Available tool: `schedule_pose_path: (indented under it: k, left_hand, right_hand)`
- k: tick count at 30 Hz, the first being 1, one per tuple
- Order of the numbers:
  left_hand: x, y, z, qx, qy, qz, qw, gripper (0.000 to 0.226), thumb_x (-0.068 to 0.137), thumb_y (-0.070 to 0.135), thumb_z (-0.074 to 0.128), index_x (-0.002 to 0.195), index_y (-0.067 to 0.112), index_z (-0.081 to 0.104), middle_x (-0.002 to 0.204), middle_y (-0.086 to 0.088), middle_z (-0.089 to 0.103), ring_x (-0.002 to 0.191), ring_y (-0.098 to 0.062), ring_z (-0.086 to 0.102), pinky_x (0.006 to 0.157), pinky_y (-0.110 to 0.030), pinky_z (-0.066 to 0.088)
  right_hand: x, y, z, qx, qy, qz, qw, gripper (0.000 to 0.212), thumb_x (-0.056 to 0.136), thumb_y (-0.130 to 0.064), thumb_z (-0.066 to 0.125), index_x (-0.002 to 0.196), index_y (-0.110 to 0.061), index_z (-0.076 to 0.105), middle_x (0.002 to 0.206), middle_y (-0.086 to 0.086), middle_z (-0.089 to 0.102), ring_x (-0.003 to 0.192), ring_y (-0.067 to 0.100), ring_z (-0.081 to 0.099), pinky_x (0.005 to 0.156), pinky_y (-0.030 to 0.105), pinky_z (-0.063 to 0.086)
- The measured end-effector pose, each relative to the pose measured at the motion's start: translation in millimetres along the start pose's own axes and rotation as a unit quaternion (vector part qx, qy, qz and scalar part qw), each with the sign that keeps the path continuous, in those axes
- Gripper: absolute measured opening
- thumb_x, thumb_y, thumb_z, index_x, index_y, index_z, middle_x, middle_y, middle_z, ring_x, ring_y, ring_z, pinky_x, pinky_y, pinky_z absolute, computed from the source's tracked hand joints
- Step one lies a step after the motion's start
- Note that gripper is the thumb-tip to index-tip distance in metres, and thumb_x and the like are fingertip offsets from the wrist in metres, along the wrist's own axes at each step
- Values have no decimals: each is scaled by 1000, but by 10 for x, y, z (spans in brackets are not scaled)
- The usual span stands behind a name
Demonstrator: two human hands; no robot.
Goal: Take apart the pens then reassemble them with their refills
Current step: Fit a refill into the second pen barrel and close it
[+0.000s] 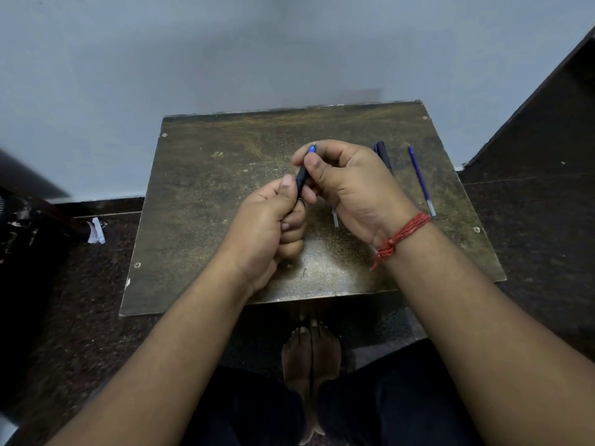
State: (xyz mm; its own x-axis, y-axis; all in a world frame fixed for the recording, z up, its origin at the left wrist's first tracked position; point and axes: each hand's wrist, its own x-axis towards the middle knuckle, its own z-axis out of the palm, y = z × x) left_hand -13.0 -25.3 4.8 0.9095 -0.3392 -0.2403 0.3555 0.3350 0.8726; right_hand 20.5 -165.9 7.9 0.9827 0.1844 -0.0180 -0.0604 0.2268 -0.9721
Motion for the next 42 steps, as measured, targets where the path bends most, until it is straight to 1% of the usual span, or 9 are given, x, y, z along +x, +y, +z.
schedule_pose_path:
  k: [5, 8, 11, 16, 21, 28, 34, 39, 42]
  left_hand:
    - [3, -19, 10, -15, 20, -2, 1000, 29, 106, 26, 37, 93, 8, 55, 51, 3, 31, 39, -4, 19, 37, -13, 16]
    - [5, -24, 12, -35, 8, -12, 999, 28, 104, 22, 37, 91, 8, 57, 55, -2, 35, 40, -6, 21, 37, -14, 17]
    - [-2, -18, 8, -55, -5, -21, 998, 28, 104, 19, 36, 92, 5, 57, 56, -3, 37, 39, -6, 25, 35, -14, 23]
    - [-25, -3, 30, -44, 3, -19, 999, 27, 103, 18, 37, 92, 5, 58, 56, -4, 43, 40, -9, 34, 39, -20, 36]
    - [-24, -6, 29, -38, 5, -21, 999, 27, 104, 18, 37, 92, 6, 59, 57, -5, 46, 40, -11, 38, 41, -24, 42]
    - [-13, -3, 25, -42, 20, -14, 999, 27, 103, 19, 38, 91, 7, 59, 57, -5, 46, 41, -11, 37, 42, -24, 43]
    - [-15, -22, 43, -33, 14, -15, 999, 26, 104, 18, 37, 93, 6, 58, 56, -5, 47, 41, -12, 36, 41, -24, 44]
    - [1, -29, 32, -35, 20, -11, 999, 25, 103, 17, 38, 93, 6, 58, 56, -5, 47, 40, -12, 36, 41, -24, 43]
    - [0, -35, 43, -38, 16, -12, 999, 25, 103, 17, 38, 92, 6, 58, 56, -5, 47, 41, -12, 36, 41, -25, 44]
  right_hand:
    - [-15, 35, 9, -26, 56, -8, 998, 18, 97, -16, 62, 107, -1, 65, 79, 5, 62, 62, 10, 58, 59, 22, 50]
    - [-5, 44, 20, -32, 71, -24, 997, 5, 91, -6, 69, 94, -4, 65, 72, 7, 58, 57, 11, 55, 54, 23, 49]
    - [-6, 40, -3, -6, 56, -7, 998, 14, 91, 2, 64, 105, -1, 66, 79, 11, 65, 54, 17, 53, 53, 25, 48]
    - [-33, -20, -34, 46, 48, 20, 998, 25, 97, 0, 56, 121, -4, 60, 101, 15, 75, 85, 27, 67, 67, 27, 55]
    - [-38, 20, 16, -42, 81, 19, 996, 11, 93, -9, 68, 98, -5, 59, 72, 6, 60, 54, 13, 57, 55, 25, 50]
    - [-38, -15, -10, 18, 53, 35, 998, 23, 97, -1, 56, 119, 0, 60, 101, 16, 75, 85, 34, 62, 70, 29, 58]
    - [-47, 18, 24, -72, 82, 30, 994, 14, 90, -13, 72, 96, -6, 60, 68, 7, 62, 54, 19, 57, 51, 24, 47]
    - [-50, -47, 6, 18, 67, 56, 996, 17, 94, 2, 59, 110, -1, 63, 89, 13, 75, 71, 26, 61, 58, 25, 54]
    - [-55, -40, 15, -8, 83, 56, 995, 16, 93, -9, 65, 109, -6, 63, 89, 11, 74, 71, 24, 62, 60, 29, 50]
